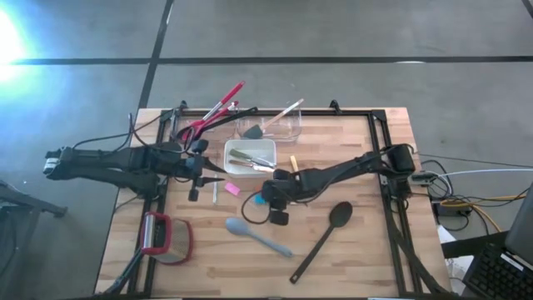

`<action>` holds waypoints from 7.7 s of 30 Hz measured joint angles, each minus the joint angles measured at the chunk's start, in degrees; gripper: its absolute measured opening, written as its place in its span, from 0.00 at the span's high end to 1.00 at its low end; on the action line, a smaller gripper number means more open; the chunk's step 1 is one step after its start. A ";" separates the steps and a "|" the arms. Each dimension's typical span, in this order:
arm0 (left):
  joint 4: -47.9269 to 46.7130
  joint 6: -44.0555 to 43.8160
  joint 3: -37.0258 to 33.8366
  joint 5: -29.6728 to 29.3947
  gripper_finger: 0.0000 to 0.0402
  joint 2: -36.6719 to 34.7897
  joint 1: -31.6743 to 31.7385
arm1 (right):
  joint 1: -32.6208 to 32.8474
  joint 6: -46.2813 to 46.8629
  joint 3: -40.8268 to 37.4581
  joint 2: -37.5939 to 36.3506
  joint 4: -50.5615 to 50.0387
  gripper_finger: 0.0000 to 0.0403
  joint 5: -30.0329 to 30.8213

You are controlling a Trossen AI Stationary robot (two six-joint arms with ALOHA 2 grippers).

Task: Pick & Place Kitchen Items
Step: Put the blue spatula into the right transparent bin

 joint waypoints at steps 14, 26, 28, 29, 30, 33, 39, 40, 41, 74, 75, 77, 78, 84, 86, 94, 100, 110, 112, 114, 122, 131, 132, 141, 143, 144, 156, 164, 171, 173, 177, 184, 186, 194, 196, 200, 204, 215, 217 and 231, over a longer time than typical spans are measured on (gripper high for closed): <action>-2.25 0.02 0.00 -1.29 0.73 -0.53 0.00 | -1.35 0.20 -0.14 4.11 -2.34 0.78 -1.33; -2.53 -0.15 0.00 -1.27 0.73 -0.52 0.00 | -2.29 1.67 -0.03 6.29 -2.95 0.75 -4.38; -2.74 -0.16 0.00 -1.27 0.73 -0.51 0.00 | -2.33 1.65 0.05 6.29 -3.59 0.75 -5.05; -2.78 -0.17 0.00 -1.27 0.73 -0.51 0.00 | -2.33 1.51 0.07 6.29 -3.78 0.75 -5.09; -2.76 -0.17 0.00 -1.27 0.73 -0.51 0.02 | -2.33 1.47 0.07 6.34 -3.86 0.75 -5.08; -2.77 -0.20 0.00 -1.27 0.73 -0.51 0.00 | -2.33 1.51 0.05 6.29 -4.04 0.77 -5.07; -2.78 -0.33 0.00 -1.27 0.73 -0.51 0.00 | -2.29 1.51 0.05 6.92 -4.68 0.89 -3.78; -2.78 -0.35 0.00 -1.27 0.73 -0.51 0.00 | -2.29 1.49 0.05 7.03 -4.71 0.92 -3.81; -2.78 -0.35 0.00 -1.27 0.73 -0.51 0.00 | -2.29 1.50 0.05 7.17 -4.75 0.94 -3.81; -2.78 -0.43 -0.04 -1.25 0.73 -0.49 0.00 | -2.72 -2.49 9.36 8.54 -1.95 0.60 -2.42; -2.76 -0.43 -0.04 -1.25 0.73 -0.49 0.00 | -2.89 -3.02 9.91 9.06 -1.93 0.59 -2.39; -2.78 -0.42 -0.04 -1.25 0.73 -0.49 0.02 | -3.18 -4.06 10.91 10.14 -1.98 0.55 -2.39; -2.76 -0.42 -0.04 -1.25 0.73 -0.49 0.00 | -3.39 -4.53 11.46 10.75 -1.99 0.53 -2.40; -2.84 -0.42 -0.04 -1.23 0.73 -0.49 0.01 | -3.98 -5.99 13.31 12.73 -2.69 0.47 -2.17; -2.88 -0.27 -0.05 -1.25 0.73 -0.49 0.02 | -3.99 -6.01 13.41 12.98 -2.74 0.46 -2.17; -2.95 -0.07 -0.04 -1.25 0.73 -0.49 0.02 | -3.69 -5.80 13.56 13.80 -3.09 0.45 -2.20; -3.00 -0.02 -0.07 -1.31 0.73 -0.49 0.00 | -1.20 -6.81 13.48 13.33 -5.11 0.45 -0.46; -2.99 -0.08 -0.07 -1.42 0.73 -0.51 0.01 | -0.40 -7.19 16.64 13.57 -11.53 0.46 3.78; -2.97 -0.09 -0.05 -1.42 0.73 -0.51 0.02 | -0.51 -6.95 16.76 13.48 -11.25 0.46 3.40; -2.97 -0.11 -0.05 -1.42 0.73 -0.51 0.02 | -0.70 -6.61 16.73 13.44 -11.15 0.46 1.85; -2.97 -0.07 -0.07 -1.42 0.73 -0.51 0.02 | -1.17 -6.19 15.82 13.44 -10.70 0.48 -0.44; -2.97 -0.04 -0.07 -1.45 0.73 -0.51 0.02 | -1.68 -3.98 14.44 13.29 -9.42 0.55 -5.71; -2.97 -0.04 -0.07 -1.45 0.73 -0.51 0.00 | -1.77 -3.39 14.31 13.22 -9.57 0.56 -7.32; -2.97 -0.02 -0.06 -1.45 0.73 -0.51 0.02 | -1.07 -1.46 14.20 13.15 -11.98 0.60 -16.37; -2.97 0.00 -0.06 -1.45 0.73 -0.51 0.02 | -0.77 -1.68 14.32 13.35 -11.90 0.61 -15.91; -2.97 0.02 -0.07 -1.45 0.73 -0.51 0.02 | -0.79 -1.72 14.61 13.31 -11.79 0.62 -15.27; -3.00 0.09 -0.07 -1.45 0.73 -0.51 0.02 | -0.78 -6.59 17.97 13.26 -11.14 0.63 -4.44; -3.02 0.07 -0.07 -1.45 0.73 -0.51 0.00 | -3.29 -7.98 17.67 14.27 -10.69 0.63 -3.93; -3.14 0.04 -0.07 -1.45 0.73 -0.50 0.01 | -3.44 -8.57 17.82 15.90 -12.08 0.63 -3.81; -3.13 0.04 -0.06 -1.45 0.73 -0.51 0.02 | -3.47 -8.31 17.68 16.45 -12.45 0.63 -4.36; -3.13 0.04 -0.07 -1.45 0.73 -0.51 0.01 | -3.49 -8.13 17.77 16.86 -12.88 0.63 -4.31; -3.01 0.02 -0.07 -1.45 0.73 -0.51 0.00 | -3.45 -7.65 17.80 18.01 -12.76 0.66 -2.82; -2.96 0.02 -0.07 -1.45 0.73 -0.51 0.02 | -3.45 -7.20 17.78 18.07 -12.74 0.70 -2.56; -2.97 0.02 -0.07 -1.45 0.73 -0.51 0.00 | -3.24 -0.89 17.52 15.62 -12.98 0.95 -2.65; -2.97 0.02 -0.07 -1.45 0.73 -0.51 0.01 | -2.82 -0.34 17.31 14.10 -14.09 0.96 -2.67; -3.02 0.02 -0.06 -1.45 0.73 -0.51 0.01 | -1.97 0.24 17.66 9.58 -15.49 0.96 -3.27; -3.02 0.02 -0.04 -1.45 0.73 -0.51 0.00 | -1.86 0.35 18.25 4.50 -17.97 0.96 -2.38; -2.90 0.02 -0.05 -1.45 0.73 -0.51 0.02 | -6.84 -5.96 18.67 -12.63 -21.00 0.96 13.69; -2.95 0.02 -0.07 -1.45 0.73 -0.51 0.01 | -8.63 -8.02 18.70 -15.01 -20.79 0.96 14.40; -3.00 3.23 -0.07 -6.66 0.73 -0.51 0.02 | -29.67 -34.22 18.67 -9.71 -12.73 0.96 -1.03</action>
